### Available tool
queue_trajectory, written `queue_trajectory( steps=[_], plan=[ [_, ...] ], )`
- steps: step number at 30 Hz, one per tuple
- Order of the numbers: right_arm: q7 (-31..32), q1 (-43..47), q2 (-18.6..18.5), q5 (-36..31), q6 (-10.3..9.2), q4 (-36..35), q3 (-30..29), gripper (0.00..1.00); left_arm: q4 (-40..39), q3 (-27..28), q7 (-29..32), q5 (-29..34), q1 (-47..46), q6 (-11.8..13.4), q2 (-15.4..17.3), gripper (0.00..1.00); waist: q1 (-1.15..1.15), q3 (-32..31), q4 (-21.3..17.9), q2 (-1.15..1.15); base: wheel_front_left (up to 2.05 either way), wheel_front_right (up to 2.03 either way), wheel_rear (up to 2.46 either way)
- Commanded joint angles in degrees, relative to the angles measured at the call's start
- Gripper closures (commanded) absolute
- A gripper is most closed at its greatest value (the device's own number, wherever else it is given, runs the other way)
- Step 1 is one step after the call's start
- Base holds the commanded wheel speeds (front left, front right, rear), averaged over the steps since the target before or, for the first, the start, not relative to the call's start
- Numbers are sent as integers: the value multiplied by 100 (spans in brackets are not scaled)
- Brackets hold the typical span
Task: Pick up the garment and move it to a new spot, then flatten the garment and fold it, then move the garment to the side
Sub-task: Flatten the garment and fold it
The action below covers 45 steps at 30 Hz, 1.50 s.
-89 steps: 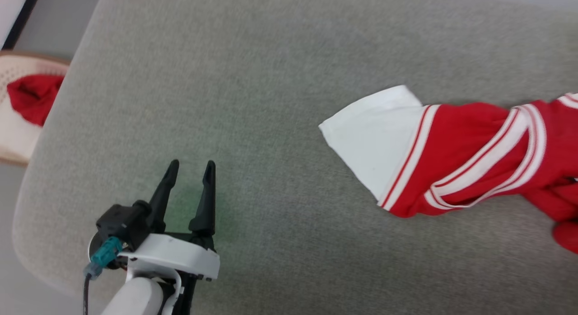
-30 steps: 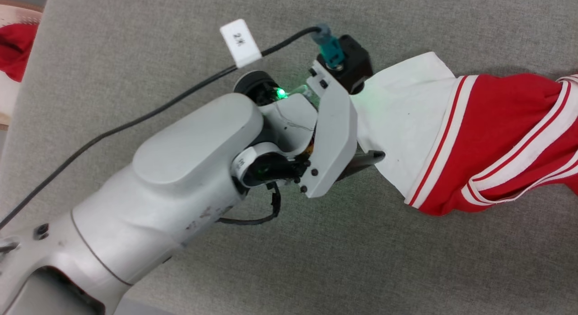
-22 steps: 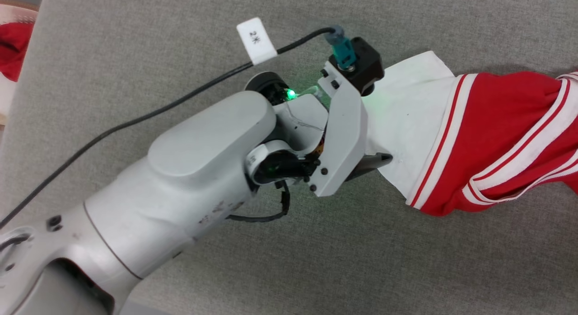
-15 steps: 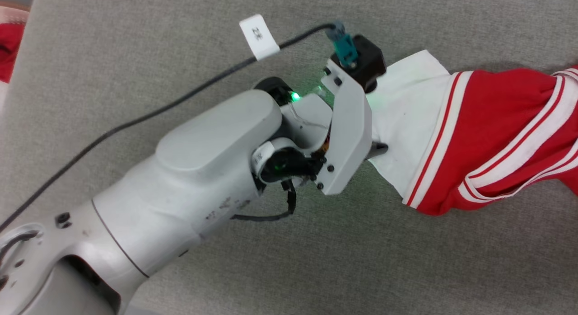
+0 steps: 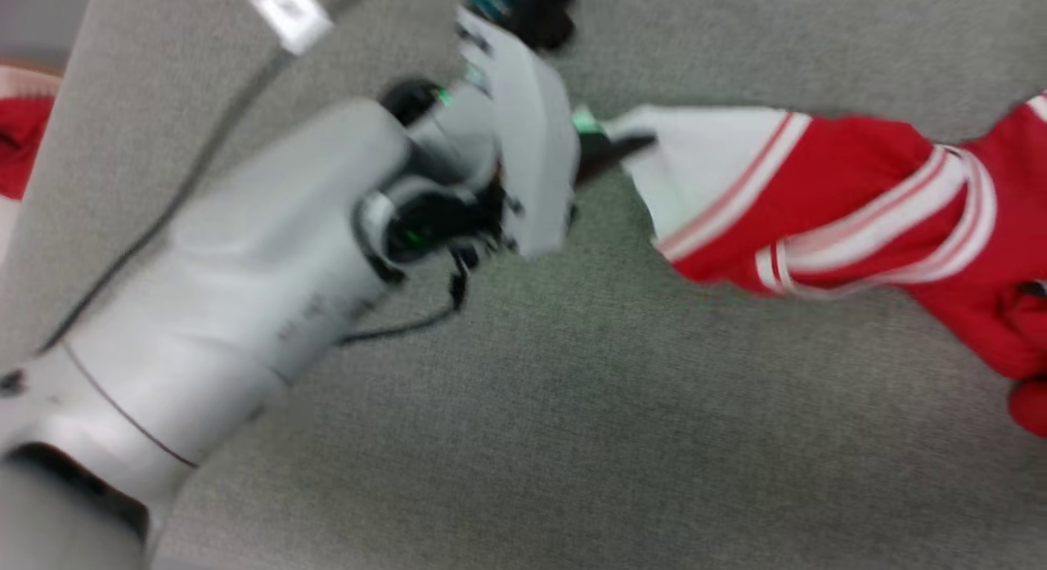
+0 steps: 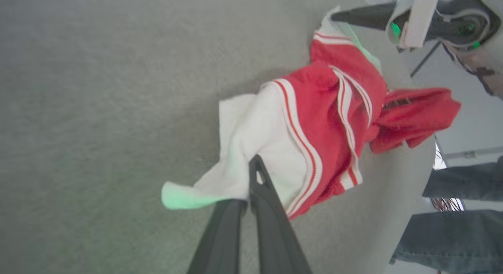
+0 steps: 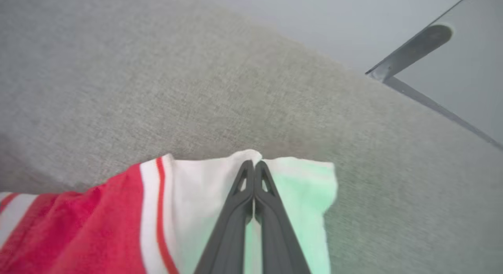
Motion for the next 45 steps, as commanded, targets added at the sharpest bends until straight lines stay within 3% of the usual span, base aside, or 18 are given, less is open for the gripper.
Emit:
queue_trajectory(
  steps=[1,6,10,14,19,23,29,33,39,45],
  plan=[
    [-84,-32,-78,40,0,-2,-84,100,1,144,-114,-99,-101,3,85,100,0,-300,-190,0,0,0,0],
    [-425,-162,-158,68,0,30,-303,100,313,606,-557,-275,-314,3,243,100,0,-565,-358,0,0,0,0],
    [-865,-350,-53,-50,0,235,-587,100,803,951,-858,-417,-539,107,130,100,0,-617,-520,0,0,0,0],
    [-1474,-714,263,-271,0,608,-1024,100,1402,1210,-1172,-386,-910,348,-24,100,0,-439,-696,0,0,0,0],
    [-2516,-1619,931,-729,-1,1284,-1674,100,2362,1458,-2040,38,-1785,598,-170,100,0,-56,-978,0,0,0,0],
    [-3289,-2474,1434,-1099,-2,1796,-2111,100,3069,1770,-2836,190,-2580,550,-243,100,0,156,-1204,0,0,0,0],
    [-4102,-3503,1802,-1566,-4,2481,-2476,100,3758,2233,-3826,166,-3567,358,-362,100,0,220,-1341,0,0,0,0],
    [-4175,-3685,1913,-1654,-3,2653,-2361,100,3985,2285,-3757,45,-3589,134,-546,100,0,123,-1274,0,0,0,0],
    [-4044,-3120,1830,-1356,-3,2470,-2017,100,4097,2303,-3325,-238,-2941,14,-691,100,0,-47,-1147,0,0,0,0],
    [-3749,-1712,1456,-624,-3,1484,-1442,100,3376,2250,-2693,-602,-1546,-5,-511,100,0,-312,-1059,0,0,0,0]
  ],
)
